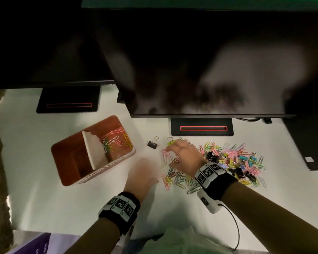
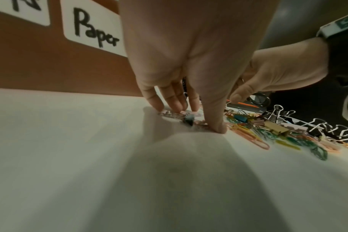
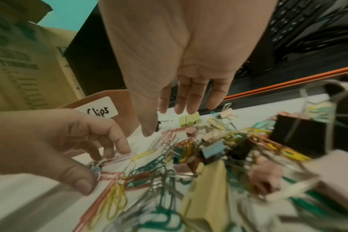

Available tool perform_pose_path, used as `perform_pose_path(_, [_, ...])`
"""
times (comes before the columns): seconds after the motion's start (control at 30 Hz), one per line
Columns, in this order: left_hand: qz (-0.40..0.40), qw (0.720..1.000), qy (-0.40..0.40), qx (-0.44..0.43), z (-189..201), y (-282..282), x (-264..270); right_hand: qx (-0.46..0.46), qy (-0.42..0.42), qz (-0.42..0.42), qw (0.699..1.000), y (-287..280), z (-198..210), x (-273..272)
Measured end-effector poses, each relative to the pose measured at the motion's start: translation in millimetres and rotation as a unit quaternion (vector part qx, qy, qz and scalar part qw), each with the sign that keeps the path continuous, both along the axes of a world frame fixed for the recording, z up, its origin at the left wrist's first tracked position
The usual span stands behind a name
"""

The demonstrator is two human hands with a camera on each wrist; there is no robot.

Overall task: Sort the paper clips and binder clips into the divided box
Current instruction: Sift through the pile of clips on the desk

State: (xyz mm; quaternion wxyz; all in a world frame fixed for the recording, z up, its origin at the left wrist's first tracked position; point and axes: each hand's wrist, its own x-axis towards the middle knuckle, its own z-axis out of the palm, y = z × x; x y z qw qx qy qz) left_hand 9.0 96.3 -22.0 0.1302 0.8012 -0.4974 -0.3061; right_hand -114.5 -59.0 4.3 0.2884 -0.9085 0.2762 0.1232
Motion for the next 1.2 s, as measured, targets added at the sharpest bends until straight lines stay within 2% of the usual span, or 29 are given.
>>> perform_pose_path(0.13, [0.028, 0.999, 0.025, -0.036, -2.1, -0.2, 5.3, -0.012, 0.062, 0.102, 0.993, 3.0, -3.8, 19.6])
perform_pose_path(0.2, [0.034, 0.998, 0.024, -0.042, -3.7, -3.1, 8.2, -0.017, 0.082, 0.122, 0.989, 2.7, -7.0, 25.8])
perform_pose_path(0.37, [0.051, 0.998, 0.040, -0.012, -5.5, -11.5, 11.7, 0.010, 0.076, 0.120, 0.990, -3.6, -9.8, 33.7])
perform_pose_path(0.57, [0.003, 0.999, 0.020, 0.050, -6.9, -22.1, 14.9, 0.042, 0.090, 0.092, 0.991, -4.1, -14.2, 31.7])
perform_pose_path(0.73, [-0.050, 0.997, -0.002, 0.054, -9.6, -23.9, 15.9, 0.054, 0.094, 0.088, 0.990, -1.2, -14.6, 31.0])
perform_pose_path(0.87, [-0.050, 0.998, 0.011, 0.038, -4.3, -25.1, 16.2, 0.068, 0.088, 0.076, 0.991, -0.3, -13.4, 26.8])
perform_pose_path(0.97, [-0.049, 0.998, 0.026, 0.020, 7.1, -22.3, 20.9, 0.077, 0.059, 0.046, 0.994, -1.4, -3.0, 22.7])
perform_pose_path(1.07, [-0.021, 0.997, 0.057, -0.055, 33.4, -13.8, 32.6, 0.073, -0.010, 0.012, 0.997, -3.5, 16.9, 23.0])
perform_pose_path(1.2, [0.099, 0.981, 0.112, -0.123, 79.8, 3.6, 65.0, 0.067, -0.117, -0.011, 0.991, 4.5, 49.1, 50.6])
